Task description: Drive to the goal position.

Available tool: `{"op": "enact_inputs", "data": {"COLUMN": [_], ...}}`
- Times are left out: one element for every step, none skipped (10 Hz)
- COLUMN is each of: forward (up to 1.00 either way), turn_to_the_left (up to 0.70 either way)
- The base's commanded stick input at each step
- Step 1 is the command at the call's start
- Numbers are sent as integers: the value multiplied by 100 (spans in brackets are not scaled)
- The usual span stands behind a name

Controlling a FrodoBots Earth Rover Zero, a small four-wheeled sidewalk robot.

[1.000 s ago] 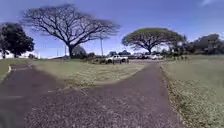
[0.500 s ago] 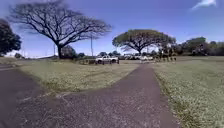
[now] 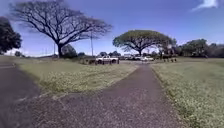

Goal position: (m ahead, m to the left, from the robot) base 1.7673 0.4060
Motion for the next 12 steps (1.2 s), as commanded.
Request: {"op": "enact_inputs", "data": {"forward": [100,100,100,100,100,100,100,100,100,100,100,100], "turn_to_the_left": [0,0,0,0,-1,-10,-37,-40,-40,-40,-40,-38]}}
